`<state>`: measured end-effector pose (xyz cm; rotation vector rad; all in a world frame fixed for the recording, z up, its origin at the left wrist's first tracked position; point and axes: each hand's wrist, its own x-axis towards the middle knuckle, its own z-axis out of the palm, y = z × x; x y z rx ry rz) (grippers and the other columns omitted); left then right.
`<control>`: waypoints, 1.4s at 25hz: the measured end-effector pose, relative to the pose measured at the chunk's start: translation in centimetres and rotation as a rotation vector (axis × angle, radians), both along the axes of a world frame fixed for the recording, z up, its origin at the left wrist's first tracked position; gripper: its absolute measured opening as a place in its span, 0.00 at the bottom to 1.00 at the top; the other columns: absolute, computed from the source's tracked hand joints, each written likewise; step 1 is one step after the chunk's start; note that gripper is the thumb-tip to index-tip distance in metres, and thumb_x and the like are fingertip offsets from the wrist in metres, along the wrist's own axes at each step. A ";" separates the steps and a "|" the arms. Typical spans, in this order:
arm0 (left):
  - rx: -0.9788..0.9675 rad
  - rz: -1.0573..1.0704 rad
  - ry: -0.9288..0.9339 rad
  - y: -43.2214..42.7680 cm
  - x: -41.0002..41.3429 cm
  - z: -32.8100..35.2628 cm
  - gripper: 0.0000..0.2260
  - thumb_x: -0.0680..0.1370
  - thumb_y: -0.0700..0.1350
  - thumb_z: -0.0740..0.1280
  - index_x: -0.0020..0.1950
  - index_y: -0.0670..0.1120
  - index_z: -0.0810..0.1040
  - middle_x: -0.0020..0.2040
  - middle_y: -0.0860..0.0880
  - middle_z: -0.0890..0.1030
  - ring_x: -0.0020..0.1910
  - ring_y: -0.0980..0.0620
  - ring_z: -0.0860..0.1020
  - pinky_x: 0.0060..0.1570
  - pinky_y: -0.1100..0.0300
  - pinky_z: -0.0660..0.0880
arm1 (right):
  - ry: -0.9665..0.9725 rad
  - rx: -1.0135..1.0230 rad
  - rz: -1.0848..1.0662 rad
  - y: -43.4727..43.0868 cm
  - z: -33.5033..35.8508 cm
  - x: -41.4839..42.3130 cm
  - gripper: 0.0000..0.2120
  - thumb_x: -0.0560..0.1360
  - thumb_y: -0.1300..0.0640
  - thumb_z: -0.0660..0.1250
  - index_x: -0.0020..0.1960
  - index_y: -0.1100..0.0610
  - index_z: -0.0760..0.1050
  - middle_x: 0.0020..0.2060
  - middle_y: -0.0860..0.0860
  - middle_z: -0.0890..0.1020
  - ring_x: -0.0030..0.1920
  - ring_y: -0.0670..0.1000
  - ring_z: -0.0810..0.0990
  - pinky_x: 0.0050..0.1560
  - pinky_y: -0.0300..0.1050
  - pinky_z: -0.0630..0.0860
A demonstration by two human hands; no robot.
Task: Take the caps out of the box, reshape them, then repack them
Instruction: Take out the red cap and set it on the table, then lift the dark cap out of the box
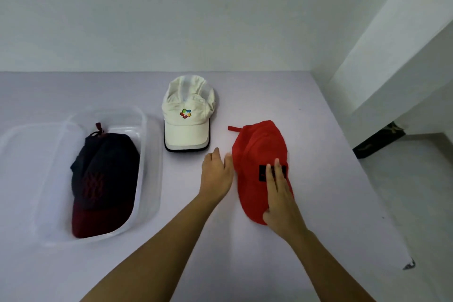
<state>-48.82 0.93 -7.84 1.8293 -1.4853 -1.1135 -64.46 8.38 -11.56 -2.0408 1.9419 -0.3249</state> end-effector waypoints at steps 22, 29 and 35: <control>0.186 0.204 0.003 1.2 31.6 -2.5 0.23 0.82 0.48 0.53 0.76 0.41 0.58 0.75 0.42 0.62 0.73 0.44 0.63 0.70 0.52 0.61 | 0.024 0.486 0.384 -5.0 3.1 33.6 0.52 0.69 0.68 0.68 0.75 0.56 0.30 0.73 0.52 0.29 0.76 0.61 0.46 0.66 0.49 0.69; 0.115 0.224 0.005 -0.7 31.9 -2.2 0.15 0.82 0.50 0.53 0.47 0.42 0.73 0.49 0.41 0.77 0.48 0.43 0.75 0.53 0.50 0.73 | -0.072 0.474 0.294 -4.5 3.6 33.4 0.53 0.69 0.69 0.68 0.73 0.59 0.28 0.72 0.53 0.27 0.76 0.58 0.49 0.66 0.44 0.68; 0.018 0.314 0.076 -2.5 31.3 2.4 0.17 0.82 0.49 0.50 0.36 0.45 0.67 0.37 0.47 0.72 0.45 0.44 0.71 0.53 0.45 0.70 | -0.276 0.380 0.350 -4.0 5.1 31.8 0.55 0.68 0.68 0.67 0.72 0.52 0.26 0.72 0.45 0.26 0.76 0.51 0.46 0.61 0.39 0.71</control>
